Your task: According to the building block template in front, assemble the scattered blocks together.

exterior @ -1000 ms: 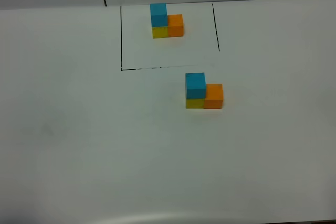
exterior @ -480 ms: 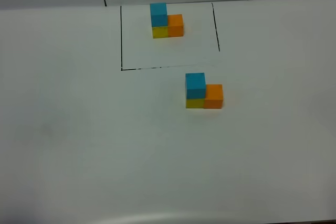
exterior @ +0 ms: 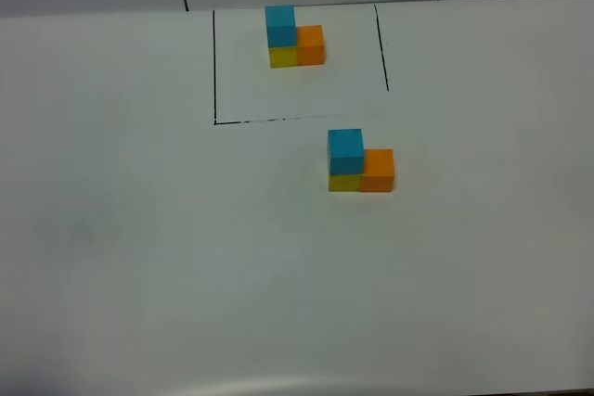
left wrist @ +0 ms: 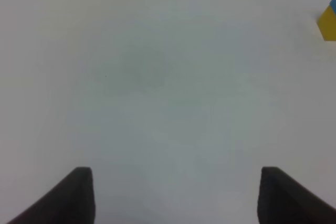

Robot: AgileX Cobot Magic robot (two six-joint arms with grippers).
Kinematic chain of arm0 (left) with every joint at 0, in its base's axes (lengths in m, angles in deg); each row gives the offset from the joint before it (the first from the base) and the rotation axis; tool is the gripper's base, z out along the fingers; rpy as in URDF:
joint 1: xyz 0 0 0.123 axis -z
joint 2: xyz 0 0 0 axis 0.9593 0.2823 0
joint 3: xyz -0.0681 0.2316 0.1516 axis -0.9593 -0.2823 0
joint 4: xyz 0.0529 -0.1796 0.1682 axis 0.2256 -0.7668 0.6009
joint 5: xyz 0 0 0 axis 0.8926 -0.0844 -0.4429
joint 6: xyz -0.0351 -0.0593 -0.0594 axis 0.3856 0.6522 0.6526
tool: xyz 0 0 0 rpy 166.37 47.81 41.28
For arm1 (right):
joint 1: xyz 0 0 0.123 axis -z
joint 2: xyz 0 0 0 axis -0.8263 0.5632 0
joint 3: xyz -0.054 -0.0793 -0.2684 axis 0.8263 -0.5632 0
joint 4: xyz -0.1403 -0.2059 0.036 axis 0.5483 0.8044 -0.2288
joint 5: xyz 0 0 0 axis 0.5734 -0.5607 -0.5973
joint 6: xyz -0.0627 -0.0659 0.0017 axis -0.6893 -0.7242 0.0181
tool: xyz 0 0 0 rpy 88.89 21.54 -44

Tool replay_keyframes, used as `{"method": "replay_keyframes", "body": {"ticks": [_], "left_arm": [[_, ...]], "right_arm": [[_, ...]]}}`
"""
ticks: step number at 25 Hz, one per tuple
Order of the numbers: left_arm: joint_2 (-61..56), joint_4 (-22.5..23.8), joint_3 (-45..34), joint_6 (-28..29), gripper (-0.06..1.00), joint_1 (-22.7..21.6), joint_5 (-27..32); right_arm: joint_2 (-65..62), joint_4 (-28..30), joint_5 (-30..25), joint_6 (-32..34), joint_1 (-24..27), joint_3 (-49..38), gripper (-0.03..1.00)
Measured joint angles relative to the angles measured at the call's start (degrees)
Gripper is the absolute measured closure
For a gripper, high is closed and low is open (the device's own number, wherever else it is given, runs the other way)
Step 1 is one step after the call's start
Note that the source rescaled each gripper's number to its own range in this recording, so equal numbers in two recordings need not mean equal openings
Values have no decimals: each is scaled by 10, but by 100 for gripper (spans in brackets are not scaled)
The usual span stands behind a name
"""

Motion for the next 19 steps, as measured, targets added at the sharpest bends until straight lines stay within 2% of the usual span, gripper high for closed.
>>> {"method": "replay_keyframes", "body": {"ticks": [19], "left_arm": [[0,0,0,0,54,0,0]], "right_arm": [[0,-1,-1,0,0,0,21]]}}
